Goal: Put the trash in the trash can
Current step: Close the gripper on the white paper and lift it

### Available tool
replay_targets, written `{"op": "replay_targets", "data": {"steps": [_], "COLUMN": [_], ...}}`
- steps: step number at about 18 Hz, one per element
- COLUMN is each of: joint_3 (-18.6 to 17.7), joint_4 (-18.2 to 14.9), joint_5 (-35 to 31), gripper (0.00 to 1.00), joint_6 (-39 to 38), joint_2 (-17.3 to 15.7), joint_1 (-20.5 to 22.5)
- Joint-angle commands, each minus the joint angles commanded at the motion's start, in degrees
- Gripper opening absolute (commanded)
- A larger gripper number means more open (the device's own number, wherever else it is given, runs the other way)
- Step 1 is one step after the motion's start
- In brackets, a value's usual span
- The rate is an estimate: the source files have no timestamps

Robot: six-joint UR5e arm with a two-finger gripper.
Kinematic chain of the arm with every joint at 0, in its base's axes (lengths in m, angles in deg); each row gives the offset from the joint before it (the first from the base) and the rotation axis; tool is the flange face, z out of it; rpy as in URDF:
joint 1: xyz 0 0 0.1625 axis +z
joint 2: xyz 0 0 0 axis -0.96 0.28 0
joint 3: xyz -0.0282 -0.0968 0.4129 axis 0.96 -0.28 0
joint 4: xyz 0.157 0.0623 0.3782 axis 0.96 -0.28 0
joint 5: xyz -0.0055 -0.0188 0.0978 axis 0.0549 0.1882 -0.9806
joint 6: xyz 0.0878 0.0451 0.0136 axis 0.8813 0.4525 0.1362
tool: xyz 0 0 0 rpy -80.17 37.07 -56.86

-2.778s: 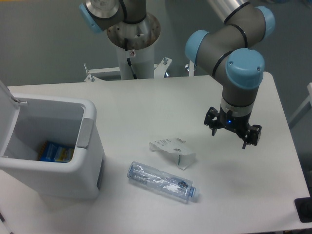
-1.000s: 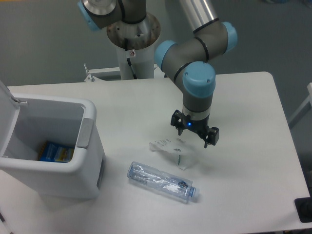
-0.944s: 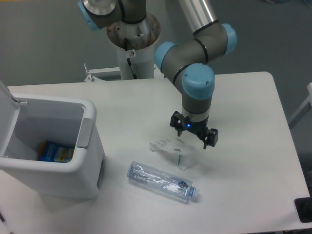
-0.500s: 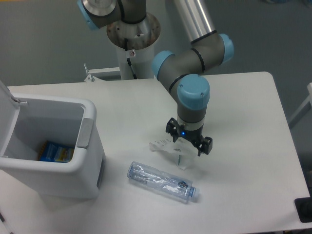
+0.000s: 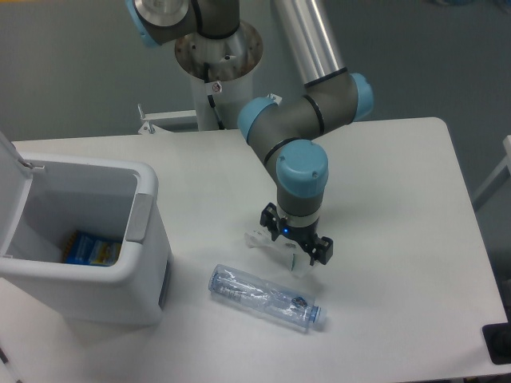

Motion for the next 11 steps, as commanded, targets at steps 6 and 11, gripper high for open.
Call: {"op": "replay_targets", "data": {"steps": [6, 11], "joint_3": [0.1, 2.5], "joint_4": [-2.7, -8.1], "joint_5": [-0.2, 0.3], "gripper": [0.00, 0.00], "joint_6": [0.1, -0.5], "joint_2": [-2.1, -3.7], "joint_1": [0.4, 2.0]}}
